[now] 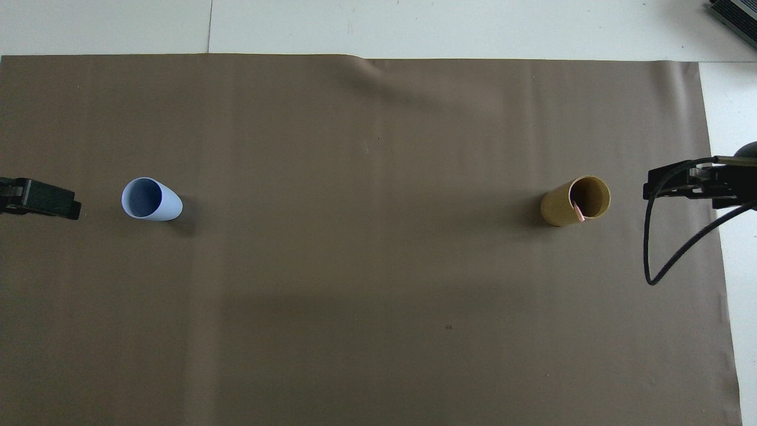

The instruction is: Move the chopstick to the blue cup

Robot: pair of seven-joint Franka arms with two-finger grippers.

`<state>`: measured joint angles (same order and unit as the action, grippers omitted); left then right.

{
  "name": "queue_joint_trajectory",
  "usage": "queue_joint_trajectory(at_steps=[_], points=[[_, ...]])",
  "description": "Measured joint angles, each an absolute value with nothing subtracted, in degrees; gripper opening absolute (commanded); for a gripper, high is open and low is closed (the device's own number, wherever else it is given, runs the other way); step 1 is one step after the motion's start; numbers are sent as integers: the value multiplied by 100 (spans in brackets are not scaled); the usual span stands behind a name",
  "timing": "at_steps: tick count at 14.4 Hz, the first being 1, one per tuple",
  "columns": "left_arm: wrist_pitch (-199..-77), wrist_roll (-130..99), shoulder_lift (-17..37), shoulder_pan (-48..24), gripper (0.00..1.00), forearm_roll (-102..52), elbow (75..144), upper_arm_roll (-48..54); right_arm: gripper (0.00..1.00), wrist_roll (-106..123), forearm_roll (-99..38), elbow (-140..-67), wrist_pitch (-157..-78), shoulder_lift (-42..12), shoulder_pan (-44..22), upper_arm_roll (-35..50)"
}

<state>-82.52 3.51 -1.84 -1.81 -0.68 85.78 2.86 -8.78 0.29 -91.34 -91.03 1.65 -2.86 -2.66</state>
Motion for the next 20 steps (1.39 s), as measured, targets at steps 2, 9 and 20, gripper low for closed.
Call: queue_joint_trajectory(at_steps=[2, 9, 20], points=[[-8252, 351, -193, -188, 100, -68, 8578, 339, 100, -879, 29, -9134, -9103, 165, -286, -266], [-9026, 586, 42, -2, 100, -67, 8727, 285, 100, -879, 29, -9134, -9103, 166, -286, -266], [-11463, 1029, 572, 346, 100, -67, 10671, 266, 100, -878, 29, -9187, -9103, 166, -267, -278]])
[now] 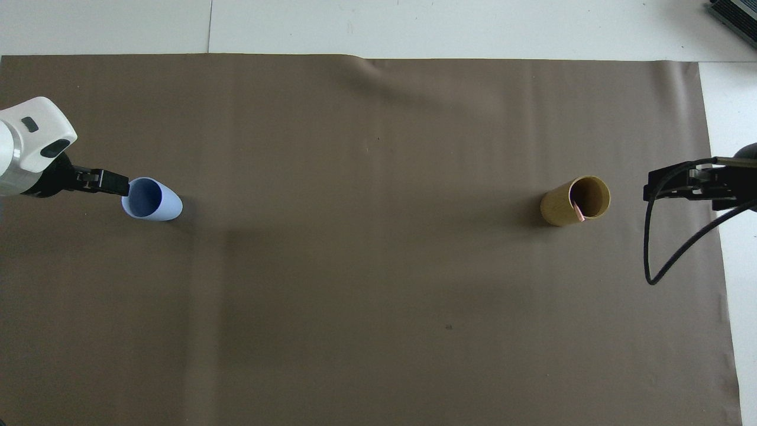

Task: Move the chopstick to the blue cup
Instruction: 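Reach the left gripper to the blue cup and grasp its rim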

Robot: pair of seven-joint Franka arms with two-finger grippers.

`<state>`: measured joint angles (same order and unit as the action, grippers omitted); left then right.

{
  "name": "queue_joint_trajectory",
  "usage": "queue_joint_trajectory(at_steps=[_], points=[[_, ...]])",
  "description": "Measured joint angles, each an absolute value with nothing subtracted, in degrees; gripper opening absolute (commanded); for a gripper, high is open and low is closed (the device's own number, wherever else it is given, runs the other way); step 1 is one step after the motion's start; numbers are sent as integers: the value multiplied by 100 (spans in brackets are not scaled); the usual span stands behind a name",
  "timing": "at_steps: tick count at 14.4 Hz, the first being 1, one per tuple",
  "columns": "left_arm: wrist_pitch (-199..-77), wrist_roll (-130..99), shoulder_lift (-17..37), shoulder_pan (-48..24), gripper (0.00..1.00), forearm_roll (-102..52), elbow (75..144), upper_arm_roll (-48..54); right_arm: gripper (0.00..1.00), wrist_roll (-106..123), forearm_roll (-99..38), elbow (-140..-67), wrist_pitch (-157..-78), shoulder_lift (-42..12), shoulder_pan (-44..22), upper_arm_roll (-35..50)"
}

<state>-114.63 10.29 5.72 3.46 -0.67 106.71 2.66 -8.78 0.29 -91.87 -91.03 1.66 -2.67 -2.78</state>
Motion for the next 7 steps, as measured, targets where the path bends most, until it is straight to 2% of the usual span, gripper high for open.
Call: queue_joint_trajectory(at_steps=[3, 7], points=[[-12100, 1029, 804, 403, 100, -67, 11061, 263, 100, -878, 29, -9194, -9103, 167, -267, -279], [-12642, 1030, 1110, 466, 100, -76, 11239, 253, 100, -879, 29, -9212, -9103, 172, -266, -279]])
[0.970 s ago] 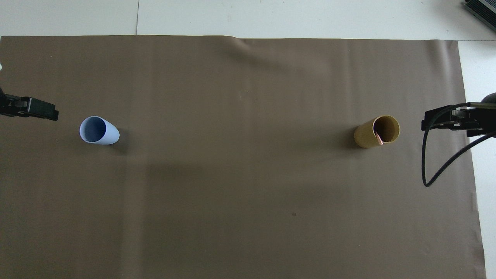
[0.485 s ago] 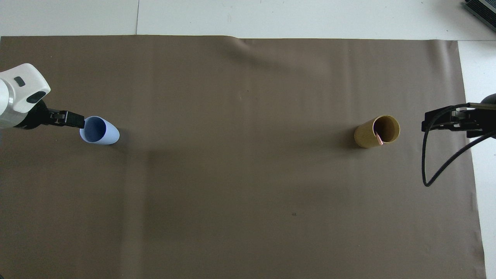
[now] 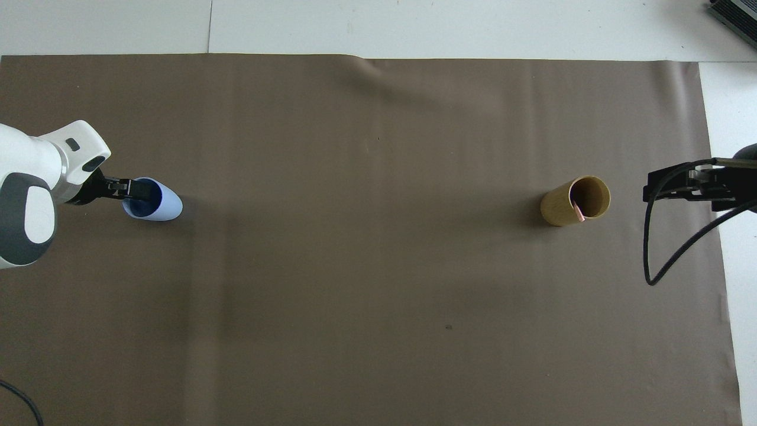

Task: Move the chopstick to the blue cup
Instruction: 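Reach the left gripper to the blue cup and grasp its rim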

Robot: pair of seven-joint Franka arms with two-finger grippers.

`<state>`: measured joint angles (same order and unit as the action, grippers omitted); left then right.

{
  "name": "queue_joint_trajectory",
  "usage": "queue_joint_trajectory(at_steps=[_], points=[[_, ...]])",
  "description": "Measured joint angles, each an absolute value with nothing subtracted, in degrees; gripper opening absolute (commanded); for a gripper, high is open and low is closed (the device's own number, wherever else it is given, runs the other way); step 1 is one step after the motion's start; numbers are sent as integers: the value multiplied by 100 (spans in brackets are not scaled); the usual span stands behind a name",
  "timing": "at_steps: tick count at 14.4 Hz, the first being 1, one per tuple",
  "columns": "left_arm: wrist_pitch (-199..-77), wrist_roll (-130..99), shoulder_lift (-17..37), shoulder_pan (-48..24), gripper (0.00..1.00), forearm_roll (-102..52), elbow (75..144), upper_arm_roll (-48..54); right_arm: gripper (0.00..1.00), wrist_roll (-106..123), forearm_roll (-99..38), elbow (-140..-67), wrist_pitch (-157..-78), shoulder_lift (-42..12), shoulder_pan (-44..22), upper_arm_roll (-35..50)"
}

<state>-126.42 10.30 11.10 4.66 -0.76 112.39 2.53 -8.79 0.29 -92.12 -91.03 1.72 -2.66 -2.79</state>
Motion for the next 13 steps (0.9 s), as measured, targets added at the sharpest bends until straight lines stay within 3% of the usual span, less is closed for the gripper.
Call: queue_joint_trajectory(at_steps=[3, 6, 7, 8, 9, 10, 12, 13], points=[[-12798, 1030, 1270, 543, 100, -118, 11281, 254, 100, -879, 29, -9250, -9103, 184, -264, -282], [-12882, 1030, 1300, 557, 85, -225, 11391, 262, 100, -897, 29, -9271, -9103, 189, -262, -287], [-12886, 1030, 1300, 557, 74, -278, 11425, 269, 100, -898, 29, -9276, -9103, 191, -262, -288], [-12887, 1030, 1300, 557, 46, -320, 11447, 271, 100, -899, 29, -9280, -9103, 192, -262, -288], [-12887, 1030, 1300, 557, 26, -343, 11455, 271, 100, -899, 29, -9283, -9103, 194, -262, -288], [-12887, 1056, 1300, 557, 13, -347, 11458, 272, 100, -899, 29, -9285, -9104, 196, -262, -288], [-12887, 1203, 1300, 558, 0, -365, 11458, 272, 100, -899, 29, -9288, -9105, 201, -262, -288], [-12887, 1255, 1300, 558, 0, -382, 11458, 272, 100, -899, 29, -9289, -9105, 205, -262, -288]])
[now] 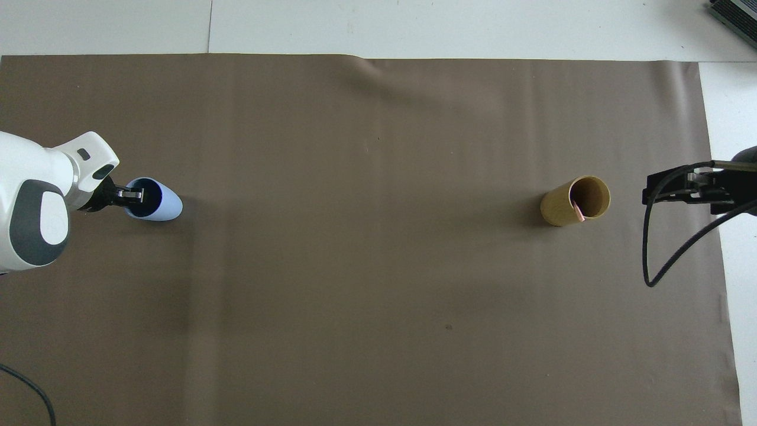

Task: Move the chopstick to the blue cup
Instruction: 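Reach the left gripper to the blue cup and grasp its rim, then move the cup with the left gripper while the right gripper grips the chopstick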

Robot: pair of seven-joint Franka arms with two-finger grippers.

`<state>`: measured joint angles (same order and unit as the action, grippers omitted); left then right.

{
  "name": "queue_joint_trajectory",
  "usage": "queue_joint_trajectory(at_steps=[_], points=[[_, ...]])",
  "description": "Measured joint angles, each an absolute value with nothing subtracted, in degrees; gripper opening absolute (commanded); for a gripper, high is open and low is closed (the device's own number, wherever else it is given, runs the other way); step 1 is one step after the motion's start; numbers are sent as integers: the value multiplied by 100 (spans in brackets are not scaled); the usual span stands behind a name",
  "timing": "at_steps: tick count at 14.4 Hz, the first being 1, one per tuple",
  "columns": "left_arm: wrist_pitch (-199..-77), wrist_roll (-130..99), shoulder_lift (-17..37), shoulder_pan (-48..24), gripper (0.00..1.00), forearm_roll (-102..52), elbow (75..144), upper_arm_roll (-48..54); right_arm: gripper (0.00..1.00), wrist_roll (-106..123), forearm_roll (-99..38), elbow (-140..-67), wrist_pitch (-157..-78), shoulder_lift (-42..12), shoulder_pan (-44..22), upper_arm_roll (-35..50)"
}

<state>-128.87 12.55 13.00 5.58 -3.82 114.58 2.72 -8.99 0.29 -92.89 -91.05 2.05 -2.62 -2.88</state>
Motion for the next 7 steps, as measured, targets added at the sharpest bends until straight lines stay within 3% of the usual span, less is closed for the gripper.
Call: queue_joint_trajectory(at_steps=[7], points=[[-12814, 1354, 1175, 557, 0, -425, 11427, 334, 100, -899, 29, -9291, -9113, 224, -258, -295]])
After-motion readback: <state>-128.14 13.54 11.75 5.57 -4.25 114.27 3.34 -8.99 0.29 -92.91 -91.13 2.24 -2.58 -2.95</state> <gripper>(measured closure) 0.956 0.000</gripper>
